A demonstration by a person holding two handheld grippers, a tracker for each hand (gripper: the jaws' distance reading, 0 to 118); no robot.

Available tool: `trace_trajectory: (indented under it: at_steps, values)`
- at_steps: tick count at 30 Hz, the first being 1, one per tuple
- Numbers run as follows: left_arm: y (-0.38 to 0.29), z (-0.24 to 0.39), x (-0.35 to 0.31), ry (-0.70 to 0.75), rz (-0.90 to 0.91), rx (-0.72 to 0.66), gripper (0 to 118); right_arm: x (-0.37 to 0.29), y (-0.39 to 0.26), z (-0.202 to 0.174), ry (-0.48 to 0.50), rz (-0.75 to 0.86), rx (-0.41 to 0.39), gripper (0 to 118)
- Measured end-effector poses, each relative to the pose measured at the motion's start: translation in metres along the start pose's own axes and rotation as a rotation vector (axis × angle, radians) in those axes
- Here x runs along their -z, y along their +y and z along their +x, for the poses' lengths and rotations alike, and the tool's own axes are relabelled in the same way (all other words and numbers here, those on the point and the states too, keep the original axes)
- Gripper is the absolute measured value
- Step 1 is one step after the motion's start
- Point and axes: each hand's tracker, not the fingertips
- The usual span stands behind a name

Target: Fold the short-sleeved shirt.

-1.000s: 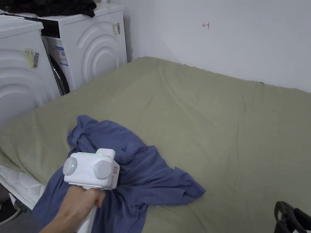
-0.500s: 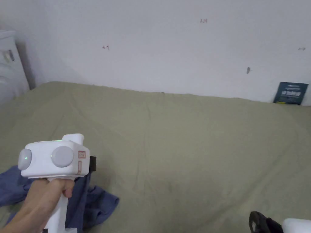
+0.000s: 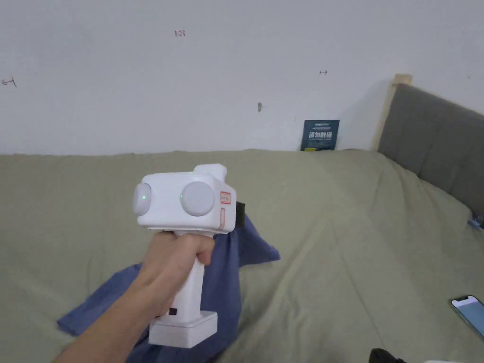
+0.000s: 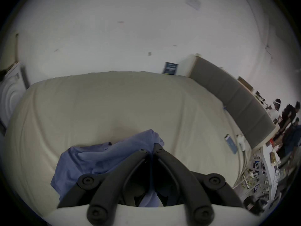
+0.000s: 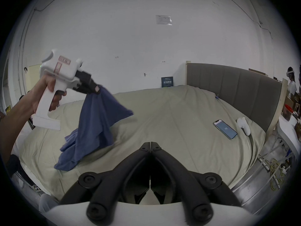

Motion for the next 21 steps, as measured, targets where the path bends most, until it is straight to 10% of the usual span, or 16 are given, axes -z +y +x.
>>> trace_trajectory:
  at_steps: [11, 12, 14, 15, 21]
  values:
    - [-0.084, -0.007, 0.122, 0.085, -0.281, -0.003, 0, 0.019, -0.014, 0.008, -0.012, -0.060, 0.024, 0]
    - [-0.094, -0.013, 0.130, 0.099, -0.292, -0.034, 7, 0.022, -0.014, 0.007, -0.012, -0.067, 0.026, 0]
    - [-0.106, -0.020, 0.135, 0.149, -0.278, -0.006, 94, 0.024, -0.014, 0.006, -0.005, -0.080, 0.025, 0]
    - [-0.109, -0.021, 0.136, 0.168, -0.275, 0.025, 118, 0.025, -0.014, 0.005, 0.000, -0.081, 0.019, 0]
    - [-0.120, -0.044, 0.075, 0.161, -0.169, -0.005, 111, 0.021, -0.003, 0.002, 0.009, -0.053, 0.004, 0]
